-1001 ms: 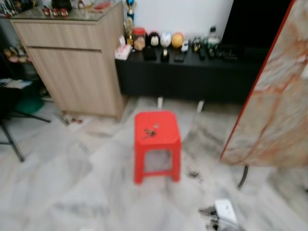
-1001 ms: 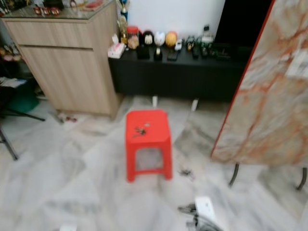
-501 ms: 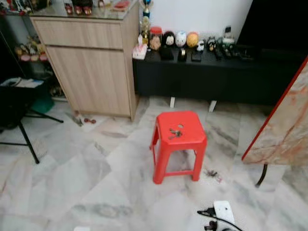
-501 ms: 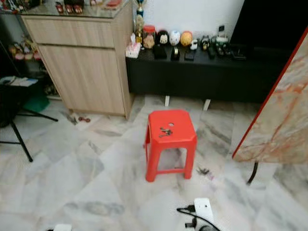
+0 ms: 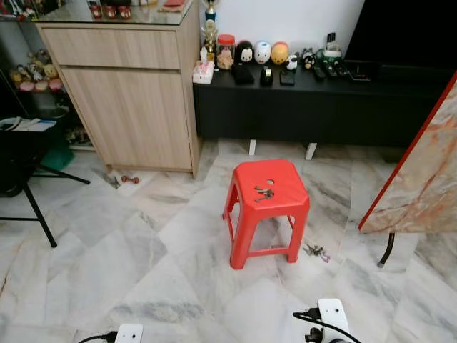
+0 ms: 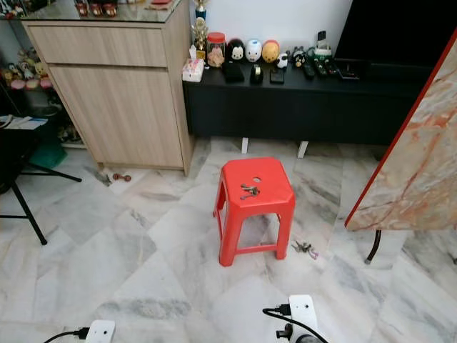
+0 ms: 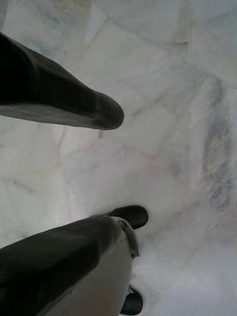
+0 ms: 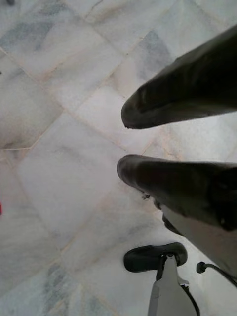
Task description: Hang keys on a hook
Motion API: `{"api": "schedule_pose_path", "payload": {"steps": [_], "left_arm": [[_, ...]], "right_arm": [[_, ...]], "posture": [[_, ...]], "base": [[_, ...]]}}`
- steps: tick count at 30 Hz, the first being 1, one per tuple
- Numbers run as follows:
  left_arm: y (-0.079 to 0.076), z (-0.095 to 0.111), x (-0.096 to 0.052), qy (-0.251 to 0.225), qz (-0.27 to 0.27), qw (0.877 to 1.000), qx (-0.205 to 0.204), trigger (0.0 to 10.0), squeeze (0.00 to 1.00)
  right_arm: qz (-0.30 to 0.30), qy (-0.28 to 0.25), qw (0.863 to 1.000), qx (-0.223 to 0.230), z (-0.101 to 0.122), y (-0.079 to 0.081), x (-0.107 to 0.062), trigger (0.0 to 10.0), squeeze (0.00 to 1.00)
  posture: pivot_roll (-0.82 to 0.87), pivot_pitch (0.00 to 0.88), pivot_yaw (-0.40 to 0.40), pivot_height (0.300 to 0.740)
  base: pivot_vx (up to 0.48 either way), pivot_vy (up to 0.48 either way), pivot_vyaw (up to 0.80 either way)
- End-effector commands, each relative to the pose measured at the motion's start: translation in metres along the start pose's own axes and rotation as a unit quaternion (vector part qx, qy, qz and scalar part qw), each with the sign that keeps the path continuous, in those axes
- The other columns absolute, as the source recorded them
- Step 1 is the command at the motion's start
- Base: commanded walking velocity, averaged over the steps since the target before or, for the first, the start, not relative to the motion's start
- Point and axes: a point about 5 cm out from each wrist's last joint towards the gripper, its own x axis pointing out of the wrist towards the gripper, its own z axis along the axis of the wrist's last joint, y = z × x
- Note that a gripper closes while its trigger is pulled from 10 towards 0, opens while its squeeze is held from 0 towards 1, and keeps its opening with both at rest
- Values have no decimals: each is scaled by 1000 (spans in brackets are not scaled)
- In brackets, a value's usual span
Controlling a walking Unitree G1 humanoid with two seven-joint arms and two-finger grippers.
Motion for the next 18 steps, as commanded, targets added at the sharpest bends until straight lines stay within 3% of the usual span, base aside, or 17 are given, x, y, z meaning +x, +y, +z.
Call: {"api": "schedule_pose_path", "payload": {"steps": [1,14,15,18], "left_arm": [[-2,-4,0,9,-3,1000,1,10000,0],[-3,-8,-1,23,-5,1000,-2,10000,0],[-7,-9,0,24,-7,1000,0,10000,0],[-10,-9,0,24,-9,1000,2,10000,0]], "right_arm": [[-3,-5,1000,7,3,-2,0,10000,1000],[-2,-4,1000,1,3,-2,0,10000,1000],[-4,-3,1000,-1,3,-3,0,10000,0],[-6,-2,1000,0,3,-3,0,10000,0]], "posture": [[-15,0,-37,740],[-16,0,-38,740],[-16,0,-38,740],[-16,0,-38,740]], "base": [[0,0,0],[0,0,0],[0,0,0],[0,0,0]]}}
